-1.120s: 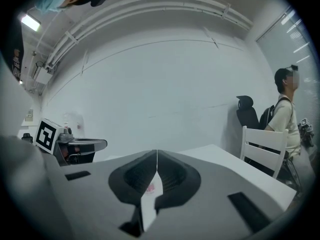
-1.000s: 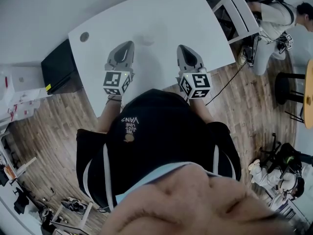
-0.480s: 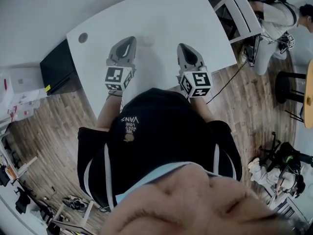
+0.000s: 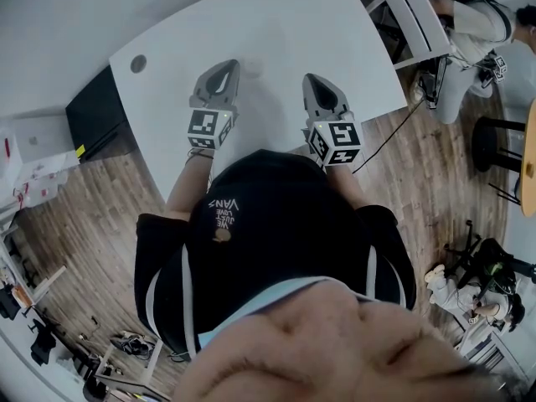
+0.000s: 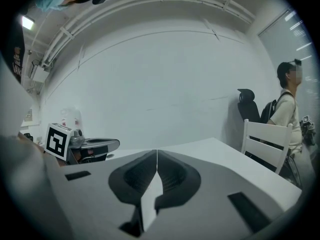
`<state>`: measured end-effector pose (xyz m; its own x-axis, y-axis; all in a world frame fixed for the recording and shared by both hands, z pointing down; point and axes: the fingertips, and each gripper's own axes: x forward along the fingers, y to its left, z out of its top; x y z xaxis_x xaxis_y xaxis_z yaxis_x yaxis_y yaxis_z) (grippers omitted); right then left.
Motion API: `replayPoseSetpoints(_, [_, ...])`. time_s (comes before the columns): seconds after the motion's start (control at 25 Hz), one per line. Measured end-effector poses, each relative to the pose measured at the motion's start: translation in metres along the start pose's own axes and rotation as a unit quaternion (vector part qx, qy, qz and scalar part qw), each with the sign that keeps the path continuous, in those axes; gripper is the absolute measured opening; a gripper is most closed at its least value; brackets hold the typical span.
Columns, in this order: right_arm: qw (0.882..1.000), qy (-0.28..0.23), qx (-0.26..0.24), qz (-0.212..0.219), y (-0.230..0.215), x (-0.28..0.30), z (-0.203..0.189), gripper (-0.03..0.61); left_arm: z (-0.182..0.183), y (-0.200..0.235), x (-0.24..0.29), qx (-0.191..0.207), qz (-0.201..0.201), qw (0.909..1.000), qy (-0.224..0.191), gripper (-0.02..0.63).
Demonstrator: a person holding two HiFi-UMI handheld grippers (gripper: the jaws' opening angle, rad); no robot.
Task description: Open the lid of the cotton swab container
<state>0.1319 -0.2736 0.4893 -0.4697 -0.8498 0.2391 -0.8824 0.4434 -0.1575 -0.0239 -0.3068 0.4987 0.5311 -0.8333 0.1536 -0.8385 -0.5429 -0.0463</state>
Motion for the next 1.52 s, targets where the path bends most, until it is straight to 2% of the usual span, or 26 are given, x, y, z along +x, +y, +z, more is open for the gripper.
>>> replayPoseSetpoints(0.36, [1.0,0.009,0.005,-0.001,-0.004,0.007,-0.007,0.014,-0.034,-0.002,0.015,-0.002,-0.01,0.9991,0.04,0.018])
replayPoseSetpoints(0.72, [1.0,0.015,0.01,0.005,-0.005,0.013,-0.015,0.014,-0.058,-0.015,0.024,-0.007,-0.033,0.9976,0.06,0.02])
replayPoseSetpoints(0.96, [1.0,0.02,0.013,0.008,-0.004,0.016,-0.018,0.014,-0.07,-0.014,0.024,-0.017,-0.032,0.9967,0.072,0.024])
replayPoseSetpoints(1.0, [1.0,0.021,0.013,0.009,-0.004,0.015,-0.019,0.014,-0.072,-0.015,0.024,-0.02,-0.033,0.9965,0.074,0.039])
replayPoseSetpoints(1.12, [1.0,0.023,0.013,0.01,-0.002,0.016,-0.021,0.014,-0.08,-0.017,0.025,-0.029,-0.038,0.9954,0.084,0.142])
replayPoseSetpoints(1.36, [1.0,0.027,0.015,0.004,-0.008,0.016,-0.024,0.014,-0.101,-0.026,0.035,-0.032,-0.056,0.9919,0.109,0.239])
replayPoseSetpoints(1.52, [0.999,0.028,0.018,0.001,-0.01,0.018,-0.024,0.014,-0.112,-0.029,0.042,-0.034,-0.066,0.9891,0.127,0.259])
